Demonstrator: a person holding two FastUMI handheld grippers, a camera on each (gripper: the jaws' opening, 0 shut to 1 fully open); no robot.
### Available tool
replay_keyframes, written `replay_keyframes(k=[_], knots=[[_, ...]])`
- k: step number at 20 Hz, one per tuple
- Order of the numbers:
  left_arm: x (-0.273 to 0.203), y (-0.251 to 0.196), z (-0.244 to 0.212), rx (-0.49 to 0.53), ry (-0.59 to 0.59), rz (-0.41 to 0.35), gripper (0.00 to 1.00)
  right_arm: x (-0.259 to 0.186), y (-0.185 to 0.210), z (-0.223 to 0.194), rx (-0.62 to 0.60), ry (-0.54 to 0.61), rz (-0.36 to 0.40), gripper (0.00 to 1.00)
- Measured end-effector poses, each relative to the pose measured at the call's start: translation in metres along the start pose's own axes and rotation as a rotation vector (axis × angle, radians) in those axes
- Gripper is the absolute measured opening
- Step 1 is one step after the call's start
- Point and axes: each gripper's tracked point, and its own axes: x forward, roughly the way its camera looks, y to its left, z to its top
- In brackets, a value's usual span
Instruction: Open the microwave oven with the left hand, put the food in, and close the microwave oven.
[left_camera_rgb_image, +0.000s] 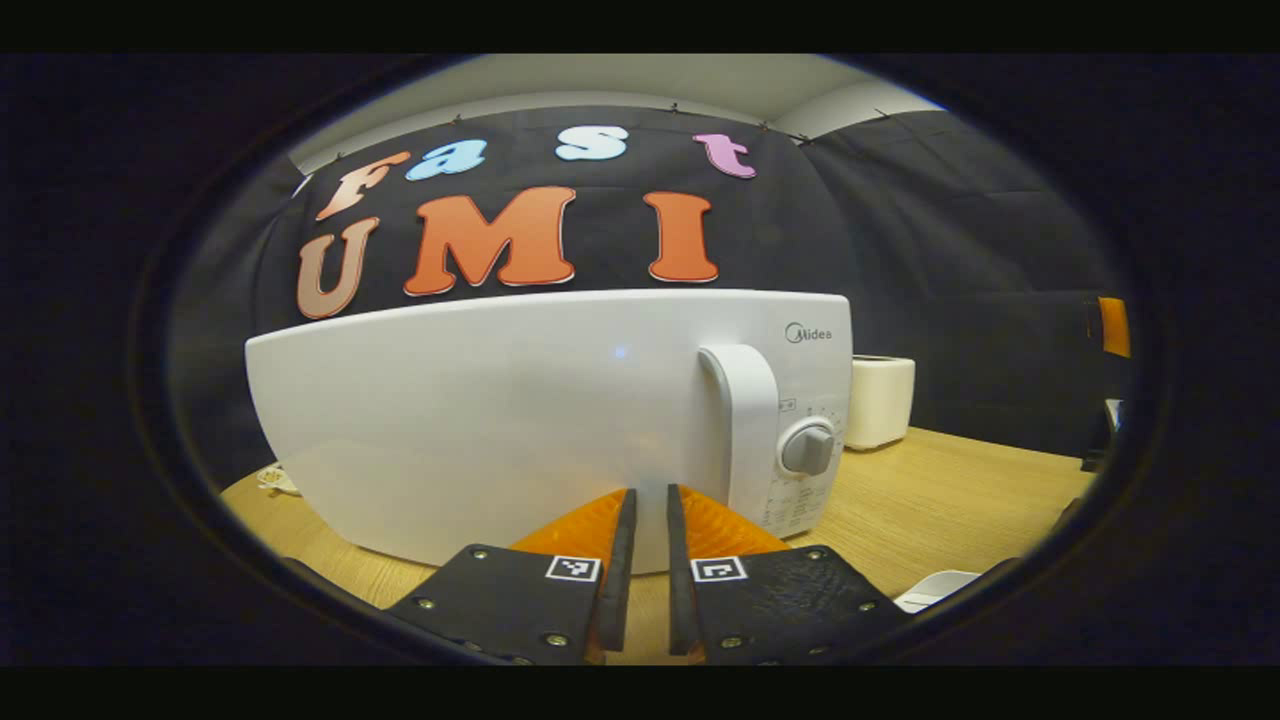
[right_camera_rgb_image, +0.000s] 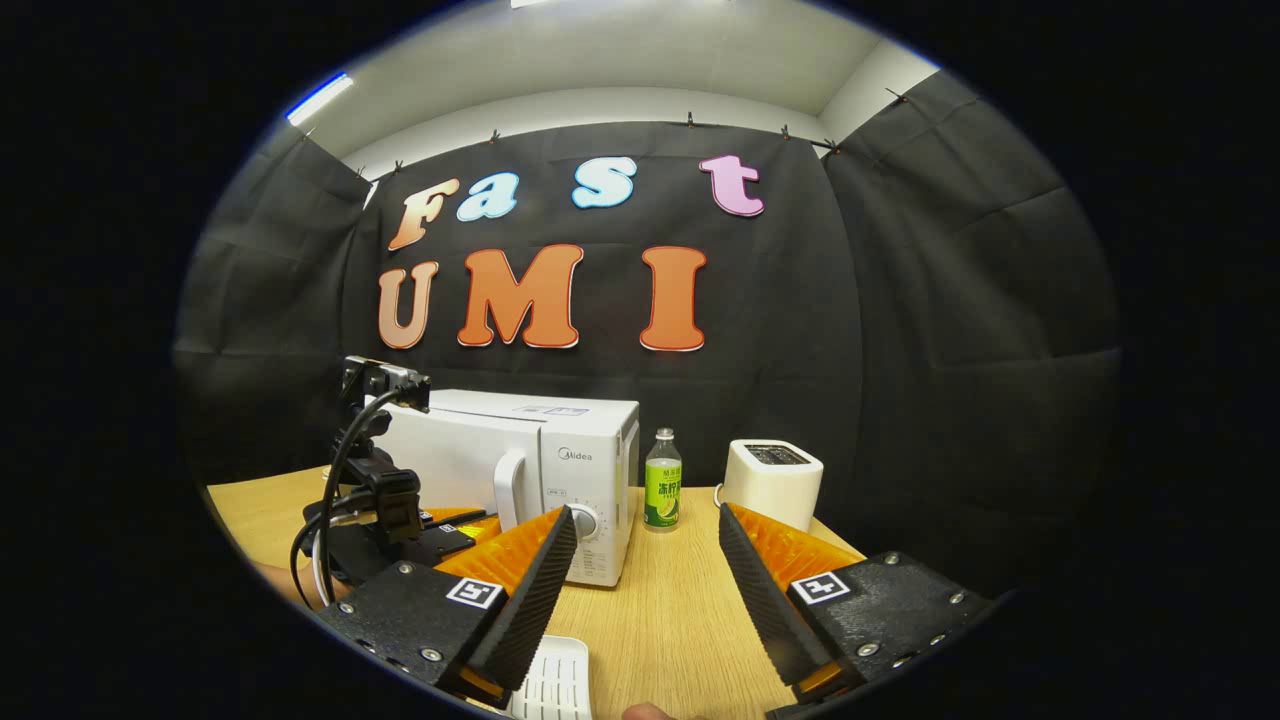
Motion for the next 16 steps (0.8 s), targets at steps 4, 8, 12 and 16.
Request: replay_keyframes(k=[4, 8, 12, 16], knots=[[0.007, -0.004, -0.005, 0.02, 0.019, 0.003, 0.13, -0.001, 0.001, 0.0, 0.019, 0.003, -0.002, 0.89], [0.001, 0.003, -0.02, 0.004, 0.04, -0.017, 0.04, -0.004, 0.004, 0.006, 0.017, -0.008, 0.0, 0.89], [-0.036, 0.026, 0.034, -0.031, -0.027, -0.008, 0.04, -0.005, 0.01, 0.025, -0.001, -0.029, 0.0, 0.89], [-0.087, 0.077, 0.105, -0.021, -0.072, 0.029, 0.16, -0.004, 0.026, 0.056, -0.025, -0.055, 0.01, 0.89]])
